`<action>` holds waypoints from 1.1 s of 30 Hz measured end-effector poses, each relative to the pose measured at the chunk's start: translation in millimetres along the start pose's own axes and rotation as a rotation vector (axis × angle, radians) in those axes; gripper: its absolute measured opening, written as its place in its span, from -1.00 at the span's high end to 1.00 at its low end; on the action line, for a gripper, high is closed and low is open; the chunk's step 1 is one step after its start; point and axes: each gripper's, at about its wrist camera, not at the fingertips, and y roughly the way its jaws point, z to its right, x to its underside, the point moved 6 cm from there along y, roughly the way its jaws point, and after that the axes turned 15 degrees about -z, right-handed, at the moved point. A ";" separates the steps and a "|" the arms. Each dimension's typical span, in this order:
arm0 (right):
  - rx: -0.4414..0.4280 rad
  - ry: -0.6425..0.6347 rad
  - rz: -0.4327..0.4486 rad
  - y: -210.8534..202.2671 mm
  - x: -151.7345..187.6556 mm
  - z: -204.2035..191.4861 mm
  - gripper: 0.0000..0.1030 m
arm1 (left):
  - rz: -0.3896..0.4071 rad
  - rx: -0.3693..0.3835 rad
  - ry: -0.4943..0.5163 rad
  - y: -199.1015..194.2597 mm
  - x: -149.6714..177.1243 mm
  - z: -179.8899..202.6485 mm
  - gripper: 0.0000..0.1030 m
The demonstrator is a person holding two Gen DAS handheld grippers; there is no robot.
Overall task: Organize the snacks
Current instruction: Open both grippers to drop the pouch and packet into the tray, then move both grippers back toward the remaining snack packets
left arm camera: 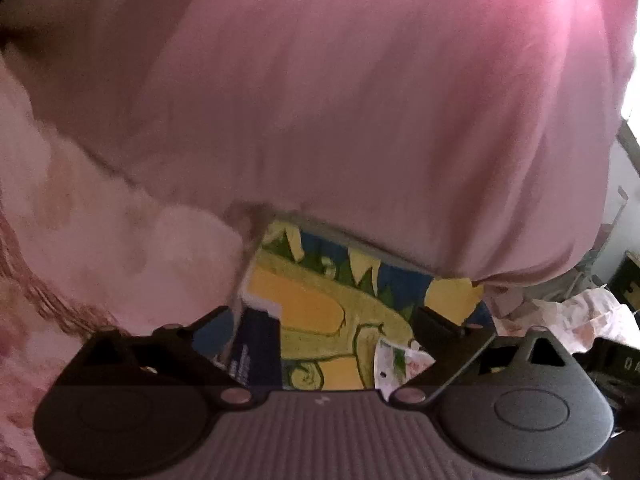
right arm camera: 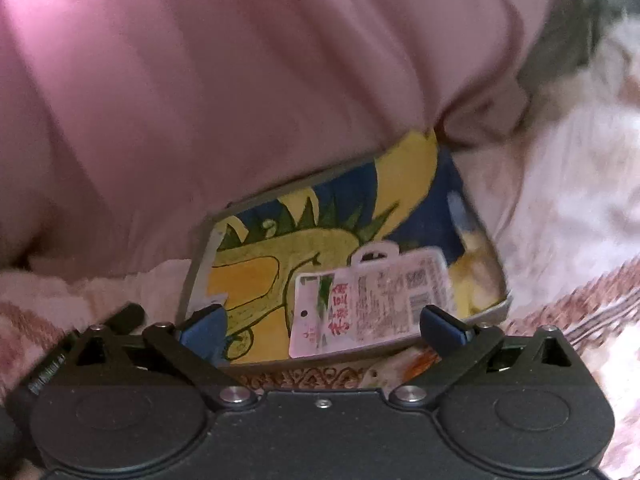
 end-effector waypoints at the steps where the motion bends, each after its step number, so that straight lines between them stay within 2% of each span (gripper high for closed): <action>1: 0.013 -0.028 0.015 -7.7 2.5 -4.1 -0.99 | 0.020 -0.011 0.023 -11.3 -1.0 4.3 -0.97; 6: 0.056 -0.130 0.093 -48.6 17.7 -16.4 -0.99 | 0.094 -0.066 0.114 -57.5 1.4 23.9 -0.99; 9: 0.066 -0.169 0.136 -72.6 26.7 -18.6 -0.99 | 0.116 -0.108 0.104 -84.2 10.7 27.3 -0.99; 14: 0.095 -0.249 0.193 -108.4 46.5 -18.9 -0.99 | 0.173 -0.121 0.093 -129.4 25.7 30.0 -0.99; 21: 0.140 -0.308 0.260 -143.7 79.6 -9.0 -0.99 | 0.245 -0.198 0.204 -165.6 57.6 47.7 -0.99; 27: 0.165 -0.366 0.255 -155.8 122.8 6.4 -0.99 | 0.188 -0.221 0.252 -170.4 107.1 49.6 -0.99; 33: 0.194 -0.393 0.201 -155.7 169.3 22.0 -0.99 | 0.094 -0.235 0.271 -174.9 155.7 53.2 -0.99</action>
